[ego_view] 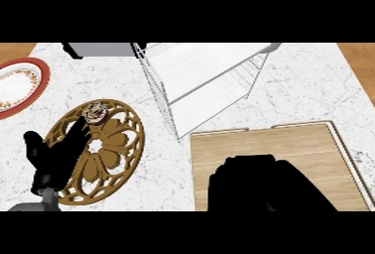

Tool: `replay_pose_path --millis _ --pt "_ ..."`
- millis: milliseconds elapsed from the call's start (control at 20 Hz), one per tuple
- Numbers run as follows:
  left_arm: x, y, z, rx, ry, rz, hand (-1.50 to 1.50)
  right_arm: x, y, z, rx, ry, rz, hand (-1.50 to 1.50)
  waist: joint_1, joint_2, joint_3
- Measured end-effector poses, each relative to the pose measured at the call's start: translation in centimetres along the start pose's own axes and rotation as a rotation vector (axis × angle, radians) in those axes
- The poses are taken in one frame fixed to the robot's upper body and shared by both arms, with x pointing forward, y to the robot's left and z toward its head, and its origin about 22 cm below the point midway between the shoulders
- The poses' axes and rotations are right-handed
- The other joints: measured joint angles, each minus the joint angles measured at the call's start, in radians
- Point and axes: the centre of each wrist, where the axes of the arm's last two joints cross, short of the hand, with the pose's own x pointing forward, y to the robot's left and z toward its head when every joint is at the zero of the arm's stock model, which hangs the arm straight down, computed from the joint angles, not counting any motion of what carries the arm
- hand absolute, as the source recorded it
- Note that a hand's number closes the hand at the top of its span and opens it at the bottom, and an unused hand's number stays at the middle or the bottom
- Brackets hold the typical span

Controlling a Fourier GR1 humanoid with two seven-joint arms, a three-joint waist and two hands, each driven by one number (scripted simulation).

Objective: Pick the tomato from the tray and place it in the tiered shelf

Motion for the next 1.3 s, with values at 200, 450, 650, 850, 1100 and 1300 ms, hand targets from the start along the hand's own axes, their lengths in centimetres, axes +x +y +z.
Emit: replay_pose_path --millis 200,450,650,850,1100,1300 --pt "0.2 -0.2 -0.2 0.003 0.01 0.003 0.0 0.7 -3.6 -0.6 -0.062 0.009 -0.001 1.5 0.003 0.001 0.0" --pt "0.5 -0.3 -0.3 0.003 0.016 0.007 0.0 0.9 -7.6 -3.4 -0.133 0.008 -0.043 1.5 0.006 0.002 -0.001" --pt "0.4 -0.2 -0.4 0.0 0.009 0.003 0.0 1.3 -11.0 -6.1 -0.168 0.02 -0.067 1.5 0.009 0.002 -0.001" --pt "0.8 0.1 -0.5 -0.01 0.017 -0.001 0.0 1.1 -14.0 -9.0 -0.188 0.064 -0.066 1.5 0.015 0.006 -0.003" --pt "0.6 -0.4 -0.7 -0.011 0.006 -0.005 0.0 0.6 -16.6 -12.2 -0.171 0.085 -0.051 1.5 0.019 0.007 -0.001" --pt "0.8 -0.7 -0.7 -0.015 0.007 -0.006 0.0 -0.4 -17.0 -14.5 -0.123 0.087 -0.026 1.5 0.022 0.009 -0.001"
